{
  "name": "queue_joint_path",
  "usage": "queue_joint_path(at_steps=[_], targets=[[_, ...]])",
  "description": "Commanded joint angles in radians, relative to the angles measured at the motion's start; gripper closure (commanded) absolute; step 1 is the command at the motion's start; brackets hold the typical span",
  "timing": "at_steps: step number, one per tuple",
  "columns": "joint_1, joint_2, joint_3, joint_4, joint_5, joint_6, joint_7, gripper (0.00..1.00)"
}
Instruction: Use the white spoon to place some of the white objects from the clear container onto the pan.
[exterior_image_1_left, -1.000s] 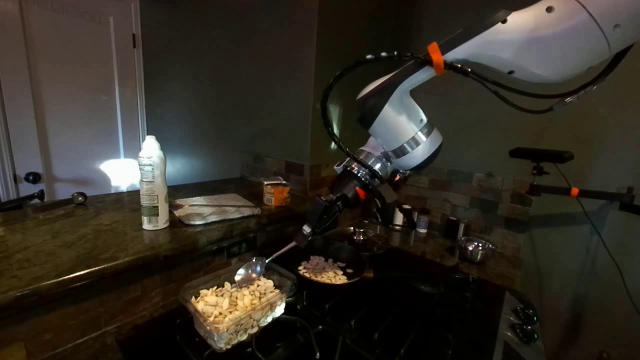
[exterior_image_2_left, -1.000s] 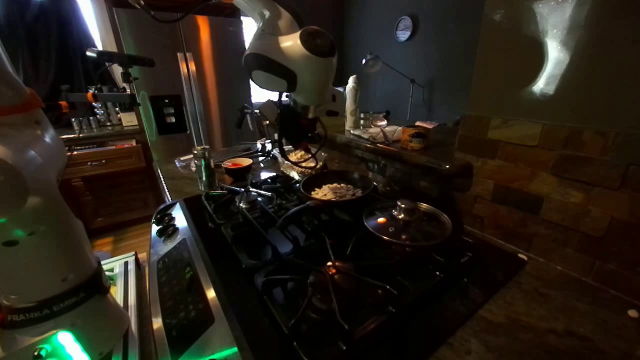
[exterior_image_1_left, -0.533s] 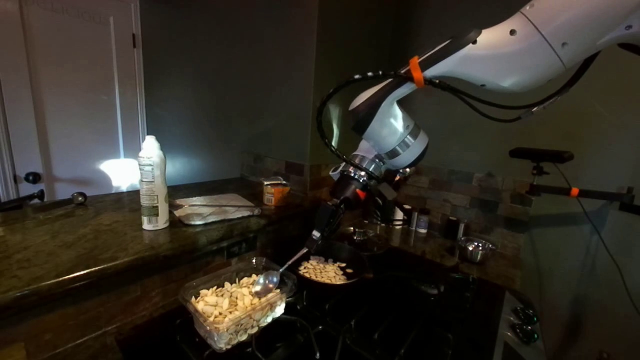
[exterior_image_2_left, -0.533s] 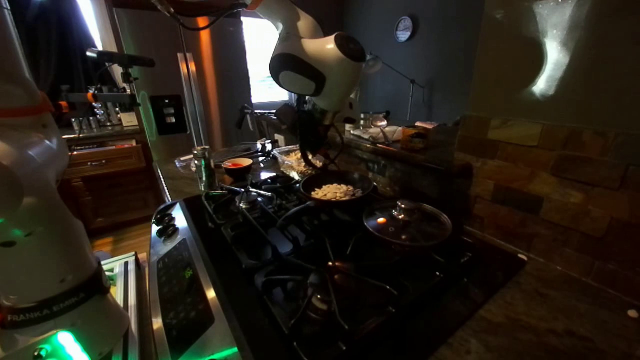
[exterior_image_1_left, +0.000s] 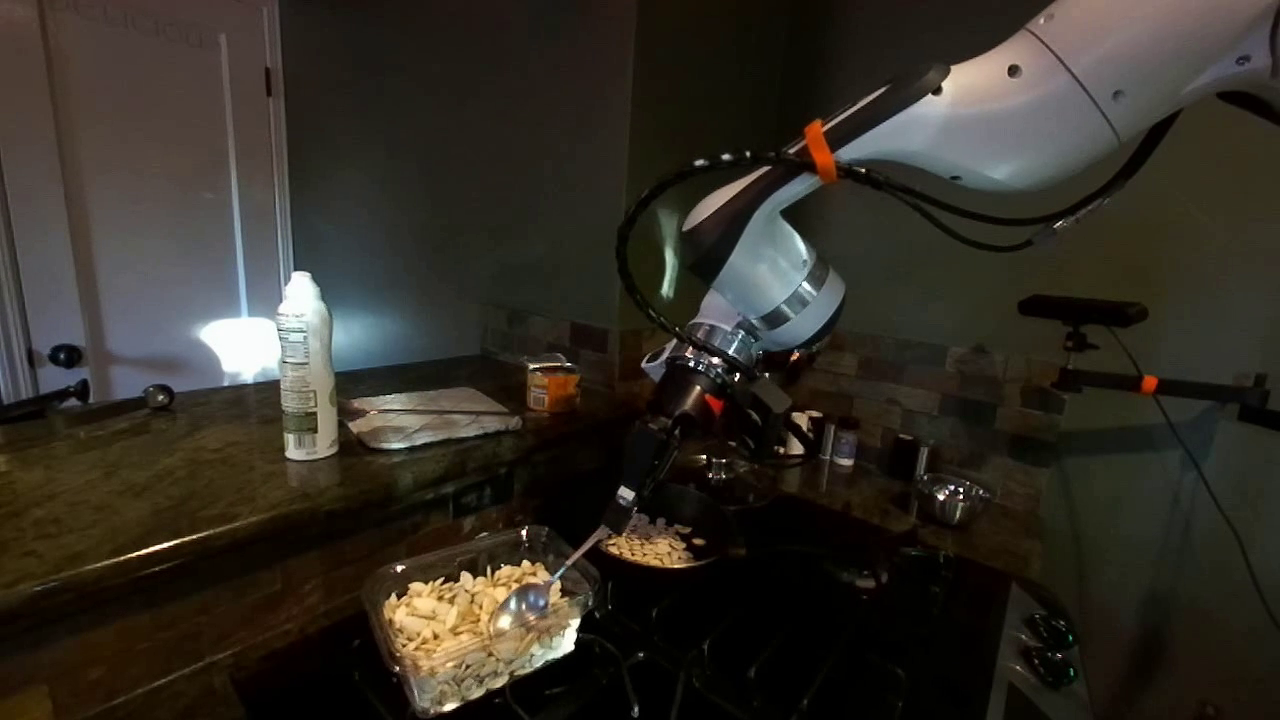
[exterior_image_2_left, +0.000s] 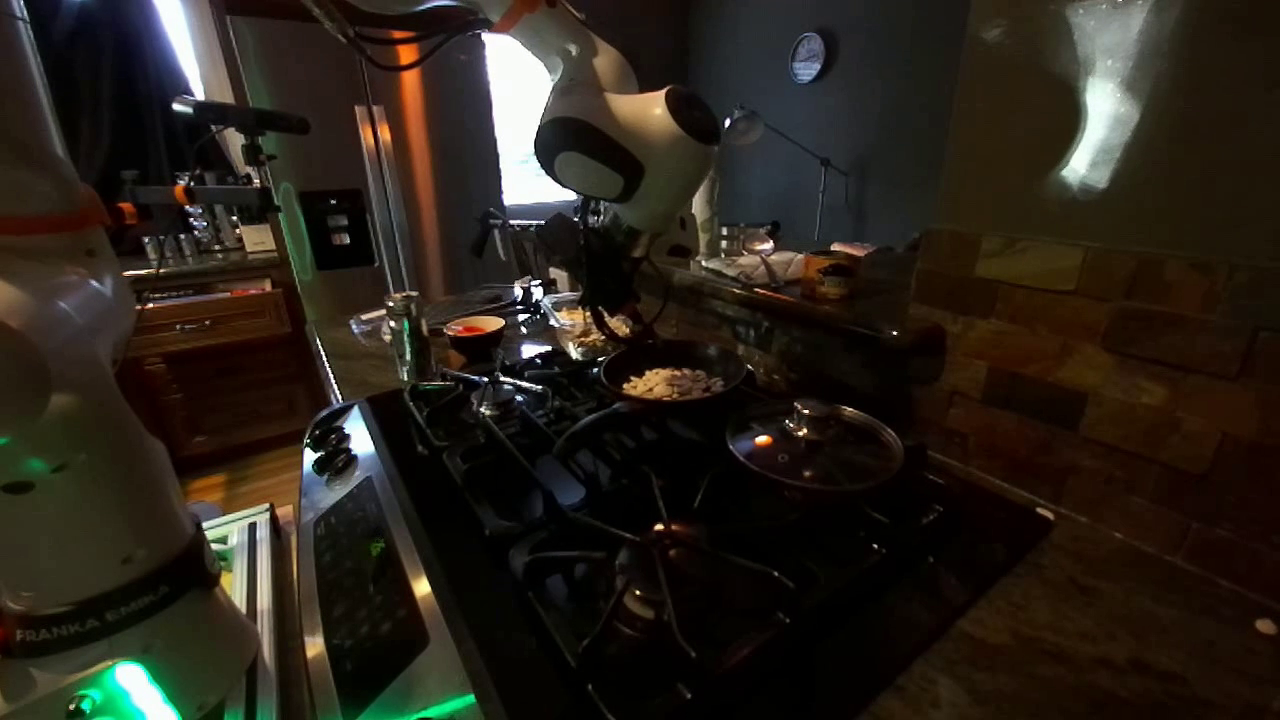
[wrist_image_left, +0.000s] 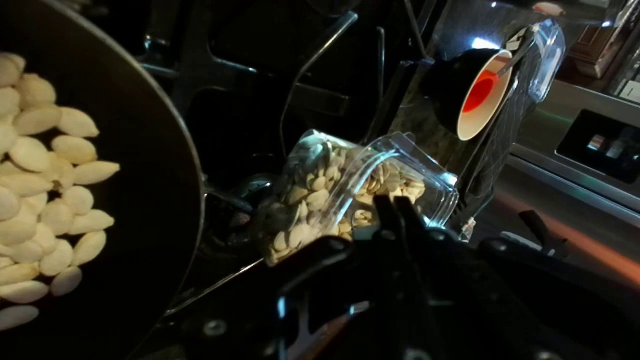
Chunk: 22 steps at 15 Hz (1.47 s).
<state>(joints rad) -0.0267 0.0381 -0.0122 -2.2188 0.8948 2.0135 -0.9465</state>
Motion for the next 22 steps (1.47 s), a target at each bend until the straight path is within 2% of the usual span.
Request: queue_joint_path(at_steps=[1,4,10,11,15,19,21,22], targets=[[0.017,-0.009,0.017,-0.028,0.033,0.026,-0.006,0.99],[0.031,-0.015,0.03,-0.049,0.072,0.07,-0.007,0.99],[0.065,-0.026,0.063,-0.092,0.116,0.27,-0.022,0.99],[0.069,-0.026,0.068,-0.094,0.125,0.292,-0.021,0.78],[0.076,-0.027,0.073,-0.104,0.134,0.367,-0.009,0.49],[0.053,-0.035,0.051,-0.096,0.154,0.437,-0.002,0.2],[0.039,-0.08,0.035,-0.121,0.174,0.52,-0.042,0.05],[0.033,-0.111,0.028,-0.141,0.164,0.571,-0.075,0.0]])
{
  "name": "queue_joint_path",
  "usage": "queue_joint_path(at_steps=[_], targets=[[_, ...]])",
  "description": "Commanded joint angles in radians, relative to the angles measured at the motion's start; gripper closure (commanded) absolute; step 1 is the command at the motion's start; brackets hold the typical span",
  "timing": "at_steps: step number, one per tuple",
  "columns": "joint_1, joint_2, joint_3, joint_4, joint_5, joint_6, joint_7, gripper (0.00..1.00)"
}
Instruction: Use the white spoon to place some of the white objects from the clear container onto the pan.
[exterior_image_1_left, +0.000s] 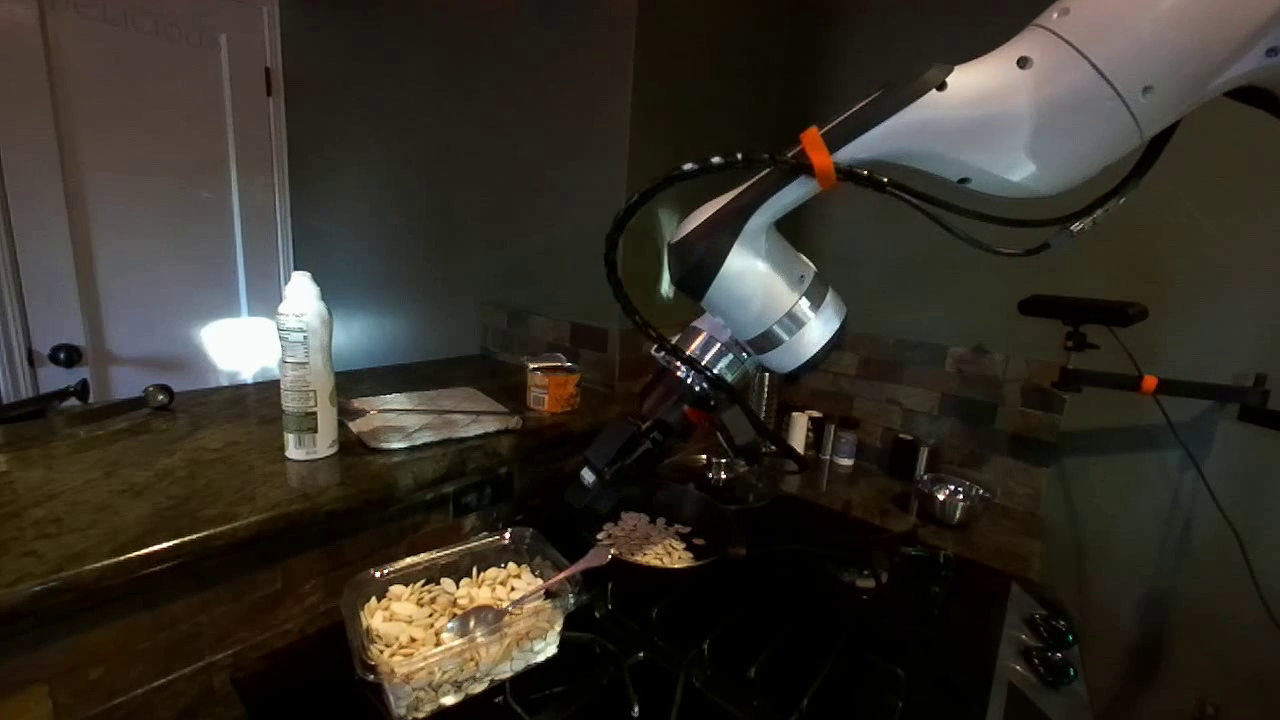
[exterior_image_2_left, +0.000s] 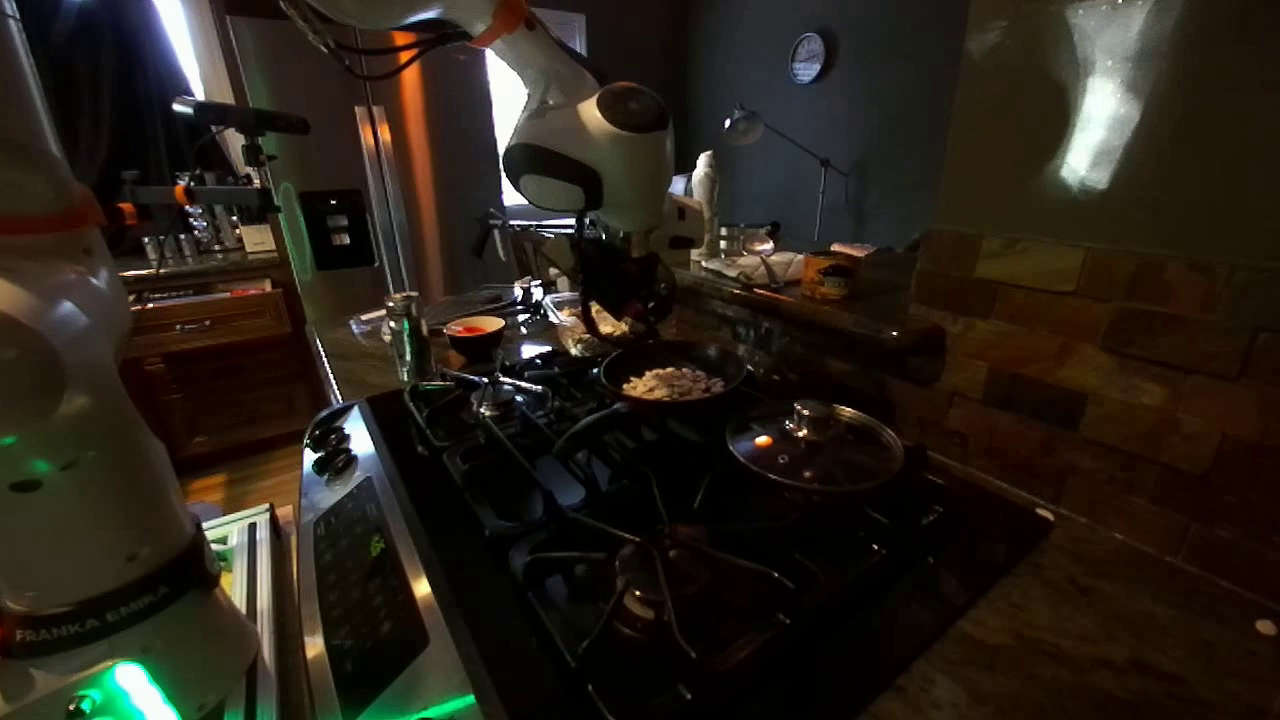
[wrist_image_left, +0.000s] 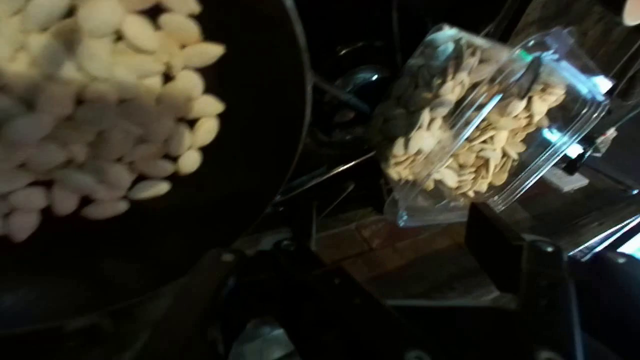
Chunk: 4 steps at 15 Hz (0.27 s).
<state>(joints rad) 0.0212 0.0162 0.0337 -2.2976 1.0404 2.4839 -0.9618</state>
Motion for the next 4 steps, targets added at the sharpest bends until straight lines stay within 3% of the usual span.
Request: queue_joint_path(at_steps=[1,3,4], targets=[[-0.022,-0.123,-0.027,-0.085,-0.001,0.141,-0.076,0.0],[-0.038,-0.187,-0.041,-0.123,0.04,0.196,-0.094,0.0],[-0.029,-0.091,-0.033,-0.043,0.006,0.162,-0.065,0.0]])
